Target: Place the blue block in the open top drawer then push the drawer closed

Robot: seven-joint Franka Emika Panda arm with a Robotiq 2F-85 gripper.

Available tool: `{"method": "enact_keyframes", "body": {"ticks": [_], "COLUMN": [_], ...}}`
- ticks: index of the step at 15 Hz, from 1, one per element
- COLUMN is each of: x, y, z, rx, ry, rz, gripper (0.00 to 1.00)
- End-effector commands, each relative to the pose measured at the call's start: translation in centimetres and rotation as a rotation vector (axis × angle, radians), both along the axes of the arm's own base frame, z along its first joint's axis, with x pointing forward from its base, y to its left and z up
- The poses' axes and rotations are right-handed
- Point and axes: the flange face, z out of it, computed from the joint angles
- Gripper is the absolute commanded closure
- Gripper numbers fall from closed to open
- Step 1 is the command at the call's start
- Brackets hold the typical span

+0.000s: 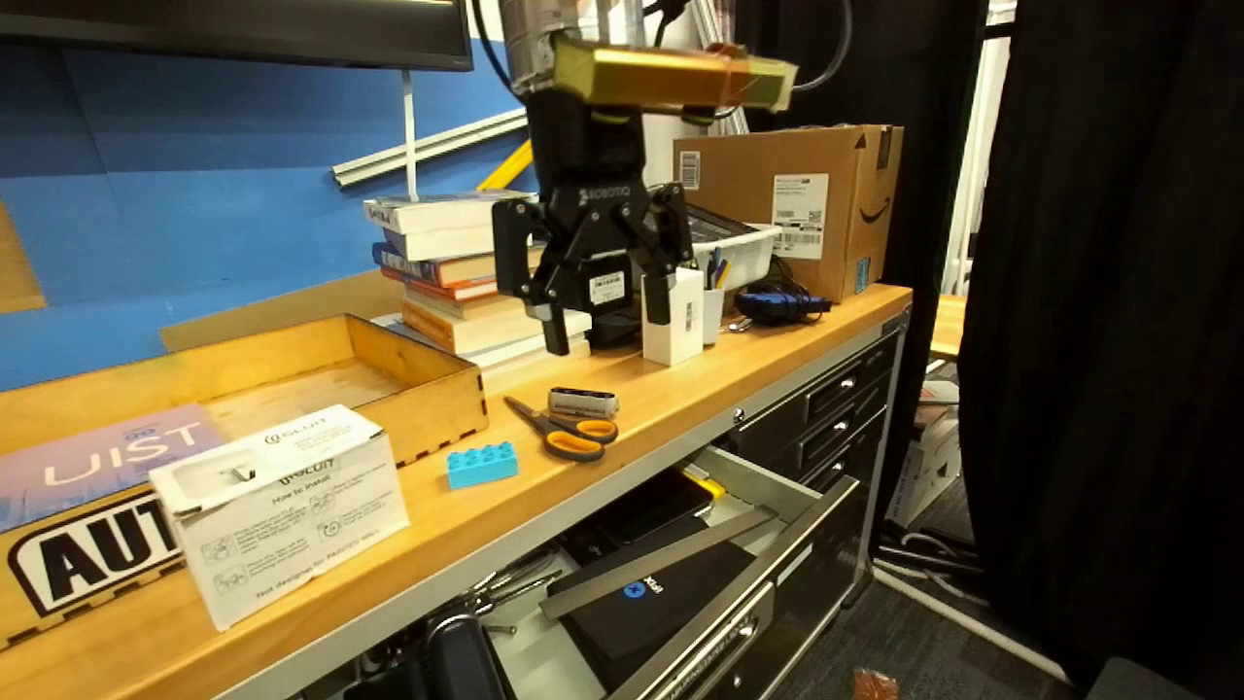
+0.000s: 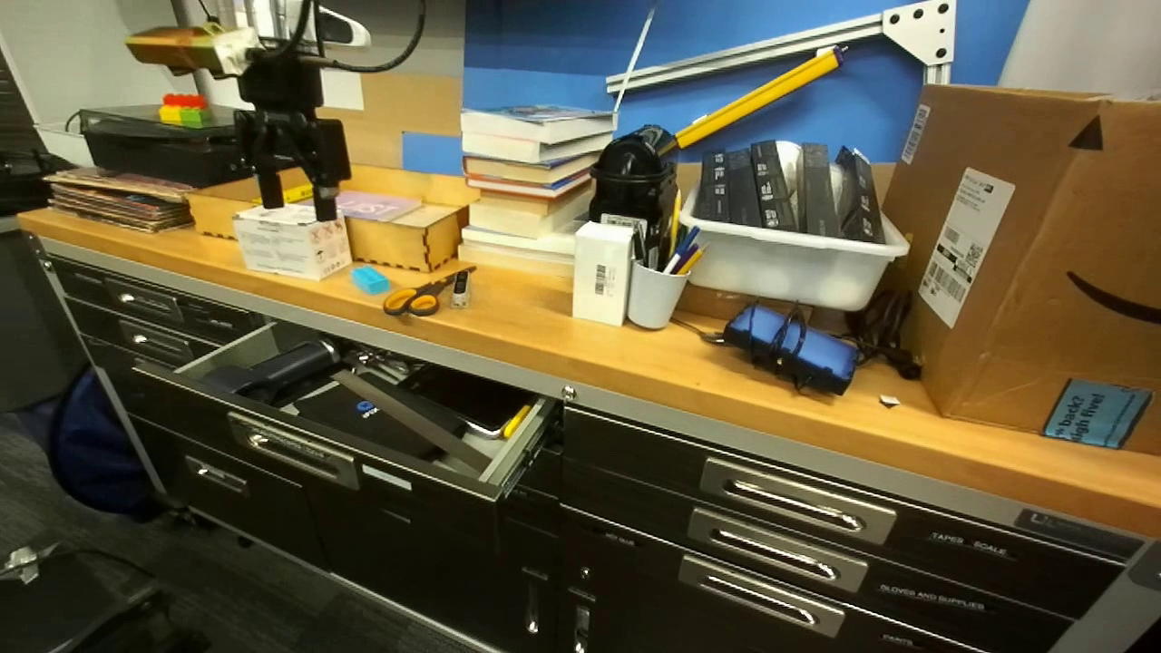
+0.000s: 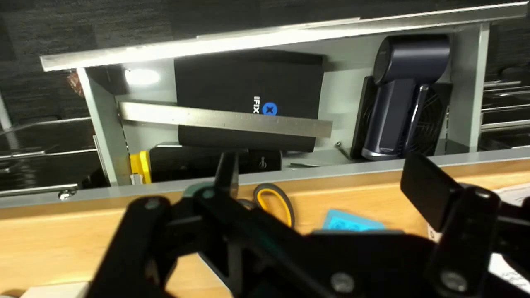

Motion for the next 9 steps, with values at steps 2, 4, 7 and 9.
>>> {"method": "enact_keyframes", "body": {"ticks": [2, 4, 7, 9], "x": [5.8, 7.1, 8.4, 9.1], "y": [4.5, 6.5, 8.9, 10.2], "z": [-2.5, -4.4, -6.6, -8.0], "rx": [-0.029, -0.017, -0.015, -0.026], "ry": [-0.025, -0.023, -0.053, -0.067], "rz": [0.029, 0.035, 0.020, 0.011], "gripper": [0.00, 0.00, 0.00, 0.00]}}
